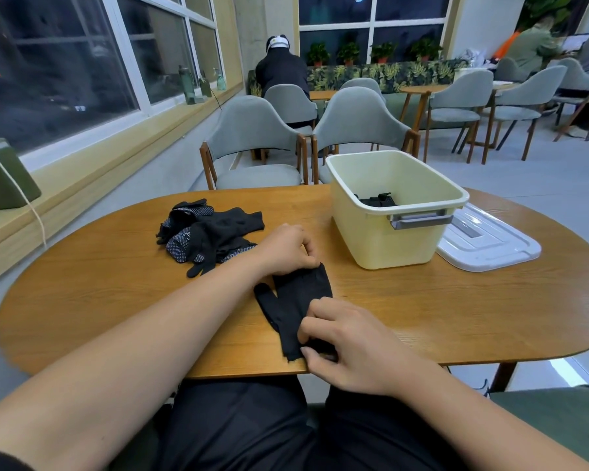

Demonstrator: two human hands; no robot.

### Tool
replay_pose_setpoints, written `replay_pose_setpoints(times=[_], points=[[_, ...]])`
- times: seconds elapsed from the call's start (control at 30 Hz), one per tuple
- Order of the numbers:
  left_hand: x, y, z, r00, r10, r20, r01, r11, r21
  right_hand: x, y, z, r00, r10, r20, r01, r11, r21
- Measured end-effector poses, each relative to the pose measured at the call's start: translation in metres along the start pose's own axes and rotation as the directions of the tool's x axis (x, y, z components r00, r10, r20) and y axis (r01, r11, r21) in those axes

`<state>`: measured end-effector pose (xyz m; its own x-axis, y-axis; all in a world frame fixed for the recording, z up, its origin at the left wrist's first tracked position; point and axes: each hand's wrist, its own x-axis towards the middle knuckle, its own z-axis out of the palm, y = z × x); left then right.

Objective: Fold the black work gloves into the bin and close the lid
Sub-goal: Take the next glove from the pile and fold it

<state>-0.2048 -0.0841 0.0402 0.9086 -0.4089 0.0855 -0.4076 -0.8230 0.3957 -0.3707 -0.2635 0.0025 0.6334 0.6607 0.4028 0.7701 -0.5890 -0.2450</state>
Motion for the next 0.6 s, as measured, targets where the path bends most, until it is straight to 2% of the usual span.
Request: replay_pose_setpoints(times=[0.33, 0.6], points=[[0.006, 0.015, -0.004, 0.997, -0.008, 0.070, 0.009, 1.000, -0.015, 0.001, 0.000, 0.000, 1.000, 0.005, 0.001, -0.005, 1.000, -0.001], [0.008, 0.016, 0.006, 1.000, -0.001, 0.002, 0.002, 0.999, -0.045, -0.001, 0.002, 0.001, 1.000, 0.017, -0.007, -0.017, 0.999, 0.029]])
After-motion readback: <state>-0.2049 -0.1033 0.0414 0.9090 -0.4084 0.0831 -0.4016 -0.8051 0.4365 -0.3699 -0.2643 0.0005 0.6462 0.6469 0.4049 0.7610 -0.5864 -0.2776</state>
